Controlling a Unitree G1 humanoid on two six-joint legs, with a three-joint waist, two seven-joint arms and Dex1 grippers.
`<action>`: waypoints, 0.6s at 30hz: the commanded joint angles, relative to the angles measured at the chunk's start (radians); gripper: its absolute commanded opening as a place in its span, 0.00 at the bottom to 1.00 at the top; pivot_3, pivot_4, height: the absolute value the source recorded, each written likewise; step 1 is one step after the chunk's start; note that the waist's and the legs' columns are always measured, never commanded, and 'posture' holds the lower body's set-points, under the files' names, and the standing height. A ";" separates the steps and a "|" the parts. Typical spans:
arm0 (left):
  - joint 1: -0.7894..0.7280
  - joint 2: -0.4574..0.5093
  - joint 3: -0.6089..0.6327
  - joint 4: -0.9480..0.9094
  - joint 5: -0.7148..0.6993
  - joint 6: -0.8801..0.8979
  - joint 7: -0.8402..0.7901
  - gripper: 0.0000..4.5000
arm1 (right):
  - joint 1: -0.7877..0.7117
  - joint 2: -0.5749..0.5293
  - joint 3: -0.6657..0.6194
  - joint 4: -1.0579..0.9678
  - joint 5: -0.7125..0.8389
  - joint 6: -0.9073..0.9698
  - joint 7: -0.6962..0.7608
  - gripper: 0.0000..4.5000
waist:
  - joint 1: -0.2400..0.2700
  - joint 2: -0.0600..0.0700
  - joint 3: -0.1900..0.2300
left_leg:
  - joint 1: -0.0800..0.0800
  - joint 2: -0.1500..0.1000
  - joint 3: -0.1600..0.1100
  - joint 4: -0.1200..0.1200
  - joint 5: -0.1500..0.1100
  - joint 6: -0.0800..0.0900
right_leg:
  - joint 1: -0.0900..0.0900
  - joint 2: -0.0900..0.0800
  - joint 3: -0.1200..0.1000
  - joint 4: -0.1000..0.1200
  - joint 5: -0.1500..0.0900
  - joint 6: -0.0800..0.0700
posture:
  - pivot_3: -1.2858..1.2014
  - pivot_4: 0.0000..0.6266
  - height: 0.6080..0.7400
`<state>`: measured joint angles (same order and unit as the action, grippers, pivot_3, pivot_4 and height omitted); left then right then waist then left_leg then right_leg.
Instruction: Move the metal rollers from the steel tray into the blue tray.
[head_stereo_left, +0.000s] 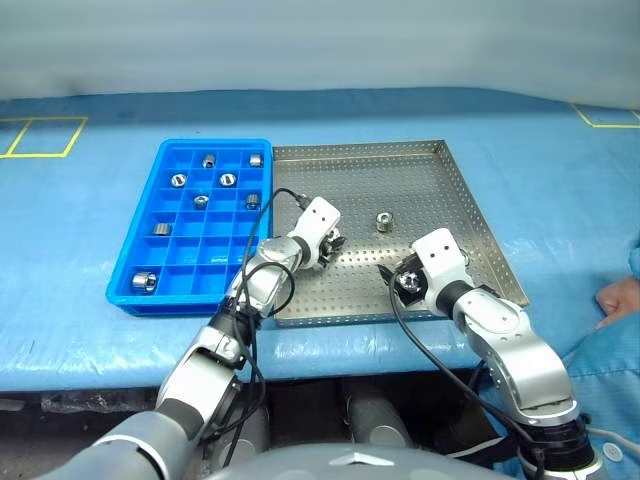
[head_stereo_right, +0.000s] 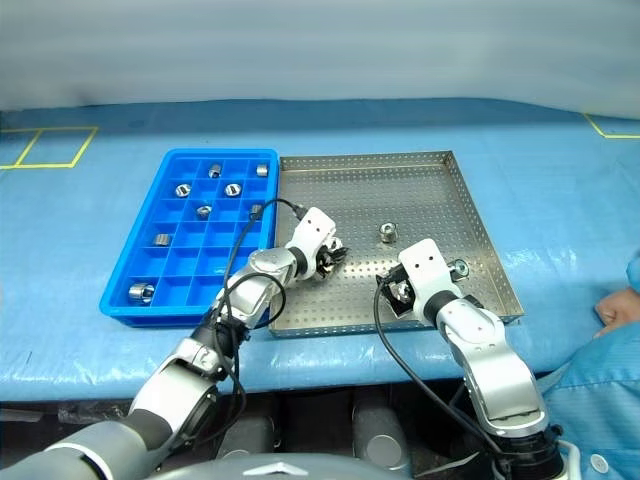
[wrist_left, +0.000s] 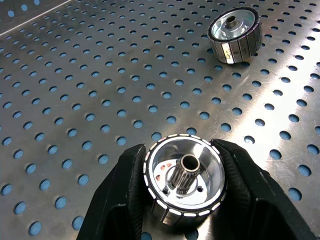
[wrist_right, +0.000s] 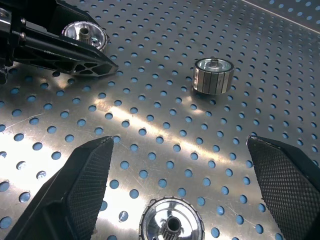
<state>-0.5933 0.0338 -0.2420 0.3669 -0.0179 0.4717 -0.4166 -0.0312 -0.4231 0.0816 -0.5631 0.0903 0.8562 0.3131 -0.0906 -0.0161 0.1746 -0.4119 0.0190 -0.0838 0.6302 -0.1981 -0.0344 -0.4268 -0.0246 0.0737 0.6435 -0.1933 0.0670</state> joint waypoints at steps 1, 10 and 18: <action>0.021 0.026 0.096 -0.233 -0.064 0.080 0.014 0.40 | -0.022 0.015 0.019 -0.013 0.027 -0.026 0.029 1.00 | 0.000 0.000 0.000 | 0.000 0.000 0.000 0.000 0.000 0.000 | 0.000 0.000 0.000 0.000 0.000 0.000 | 0.50 0.24 1.00; 0.233 0.164 0.291 -0.735 0.026 0.428 0.234 0.40 | -0.065 0.014 0.067 0.038 0.037 -0.047 0.075 1.00 | 0.022 0.000 0.000 | 0.001 0.000 0.000 0.000 0.000 0.000 | 0.001 0.000 0.000 0.000 0.000 0.000 | 0.54 0.24 1.00; 0.315 0.177 0.321 -0.813 0.089 0.537 0.352 0.40 | -0.119 0.014 0.102 0.098 0.026 -0.072 0.093 1.00 | 0.076 0.000 0.000 | 0.000 0.000 -0.001 0.001 0.000 0.000 | 0.001 0.000 -0.002 0.000 0.000 0.000 | 0.56 0.24 1.00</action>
<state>-0.2698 0.2142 0.0800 -0.4066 0.0627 1.0061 -0.0822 -0.1371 -0.4068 0.1836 -0.4514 0.1203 0.8079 0.4011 -0.0147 -0.0164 0.1747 -0.4115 0.0191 -0.0852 0.6312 -0.1980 -0.0346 -0.4256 -0.0247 0.0717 0.6434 -0.1933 0.0669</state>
